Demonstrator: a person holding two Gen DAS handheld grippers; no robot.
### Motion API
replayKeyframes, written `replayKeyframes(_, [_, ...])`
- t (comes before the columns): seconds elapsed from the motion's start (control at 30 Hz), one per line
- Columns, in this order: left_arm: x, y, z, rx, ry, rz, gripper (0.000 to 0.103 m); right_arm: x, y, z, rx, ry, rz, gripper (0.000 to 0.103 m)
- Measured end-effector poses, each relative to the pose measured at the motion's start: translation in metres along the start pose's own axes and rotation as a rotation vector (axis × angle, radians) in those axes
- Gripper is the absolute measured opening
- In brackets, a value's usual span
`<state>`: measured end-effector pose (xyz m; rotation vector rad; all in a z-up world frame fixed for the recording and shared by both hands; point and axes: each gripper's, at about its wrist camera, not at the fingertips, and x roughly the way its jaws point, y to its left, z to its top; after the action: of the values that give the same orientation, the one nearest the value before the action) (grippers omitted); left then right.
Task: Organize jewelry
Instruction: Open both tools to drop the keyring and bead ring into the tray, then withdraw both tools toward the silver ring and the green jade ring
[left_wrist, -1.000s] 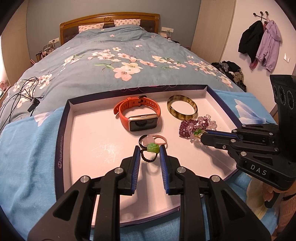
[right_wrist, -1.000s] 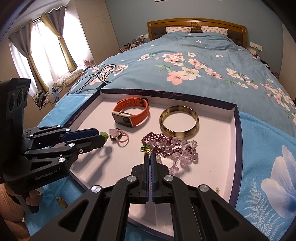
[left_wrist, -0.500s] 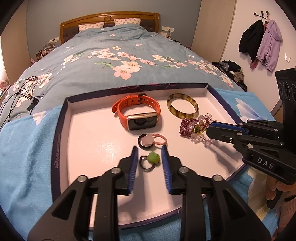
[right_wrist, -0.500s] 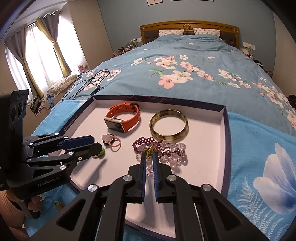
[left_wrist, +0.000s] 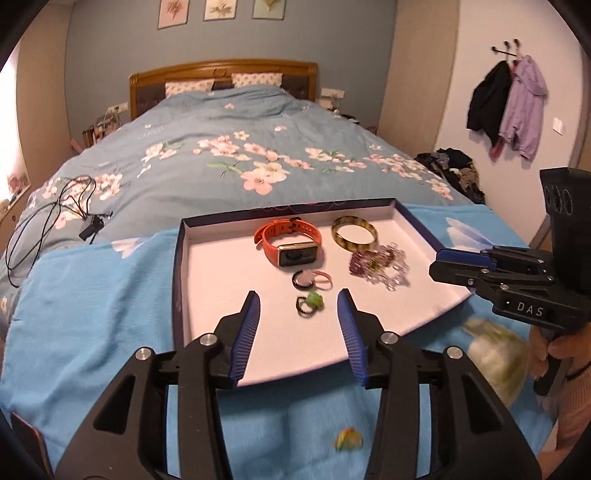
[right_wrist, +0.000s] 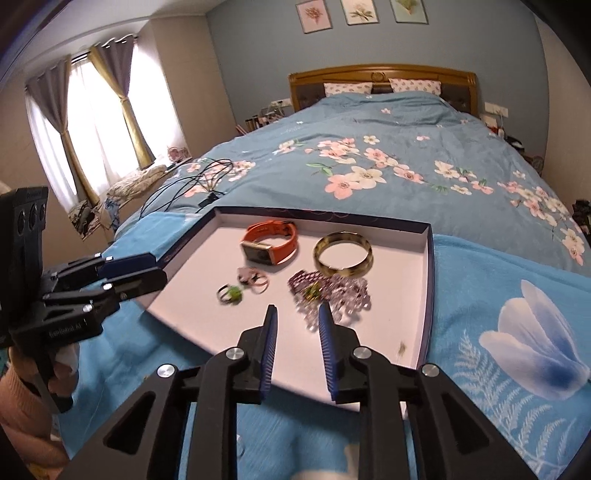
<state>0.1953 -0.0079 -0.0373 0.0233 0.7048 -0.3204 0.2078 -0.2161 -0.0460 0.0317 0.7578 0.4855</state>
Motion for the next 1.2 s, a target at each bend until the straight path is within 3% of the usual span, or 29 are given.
replayKeyframes(0.1, [-0.017,-0.005,-0.014,0.032,-0.005,-0.007,0.045,-0.01,0.01,-0.012,-0.024,0.006,0.021,0.028])
replayKeyframes(0.53, [-0.035,-0.019,-0.076,0.069,0.077,-0.036,0.047,-0.011,0.035,-0.066,-0.057,0.121,0.05,0.035])
replayKeyframes(1.1, [-0.021,-0.025,-0.085,0.068,0.157,-0.07,0.048,0.002,0.056,-0.074,-0.135,0.18,-0.001,0.037])
replayKeyframes(1.2, [-0.016,-0.026,-0.084,0.062,0.172,-0.08,0.048,0.002,0.056,-0.074,-0.139,0.179,-0.009,0.03])
